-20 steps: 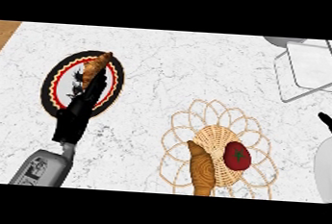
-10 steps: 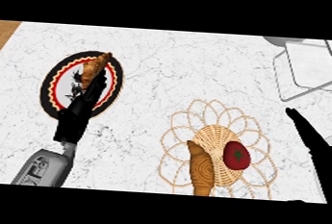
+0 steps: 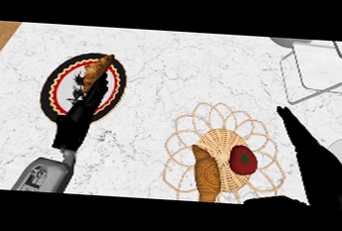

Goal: Pick the tomato from the placemat and place it in the tiered shelf

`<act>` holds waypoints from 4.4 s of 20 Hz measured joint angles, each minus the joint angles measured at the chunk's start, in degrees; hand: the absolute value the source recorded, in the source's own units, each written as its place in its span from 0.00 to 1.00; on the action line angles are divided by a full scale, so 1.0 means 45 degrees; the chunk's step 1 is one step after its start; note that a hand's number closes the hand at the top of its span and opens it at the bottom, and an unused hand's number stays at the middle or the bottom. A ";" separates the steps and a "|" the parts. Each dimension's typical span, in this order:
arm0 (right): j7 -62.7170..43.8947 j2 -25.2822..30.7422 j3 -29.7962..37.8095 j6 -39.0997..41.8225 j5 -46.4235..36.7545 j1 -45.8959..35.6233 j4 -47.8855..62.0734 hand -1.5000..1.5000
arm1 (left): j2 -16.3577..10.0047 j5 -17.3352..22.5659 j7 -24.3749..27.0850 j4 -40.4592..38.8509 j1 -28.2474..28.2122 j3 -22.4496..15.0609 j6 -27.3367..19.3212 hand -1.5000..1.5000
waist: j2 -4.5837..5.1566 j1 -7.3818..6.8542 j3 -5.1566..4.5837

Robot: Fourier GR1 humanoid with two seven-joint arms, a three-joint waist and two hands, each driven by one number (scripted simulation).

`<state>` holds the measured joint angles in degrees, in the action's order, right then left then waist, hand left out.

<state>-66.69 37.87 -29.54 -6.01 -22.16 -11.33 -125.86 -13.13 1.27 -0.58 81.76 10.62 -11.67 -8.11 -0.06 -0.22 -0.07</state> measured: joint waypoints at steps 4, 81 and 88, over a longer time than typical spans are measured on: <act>0.0009 -0.0665 -0.0057 0.0273 -0.0510 0.0120 0.0149 0.00 | 0.0003 0.0023 -0.0170 0.0075 0.0078 0.0233 0.0160 0.50 | -0.0001 0.0029 0.0003; 0.5747 -0.7200 0.2547 0.3043 -0.5501 0.1165 0.3892 1.00 | 0.1658 -0.1859 -0.0236 0.0187 -0.0064 0.2166 0.1779 0.50 | -0.0013 0.0117 0.0018; 0.4838 -0.7631 0.3161 0.2914 -0.5464 0.0557 0.1043 1.00 | 0.1665 -0.1875 -0.0164 0.0083 -0.0073 0.2212 0.1855 0.50 | -0.0017 0.0119 0.0010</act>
<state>-44.92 3.54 -15.31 7.10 -46.75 -8.82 -121.17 -5.63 -7.17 -1.32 82.13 10.29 -1.72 0.24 -0.14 0.32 -0.02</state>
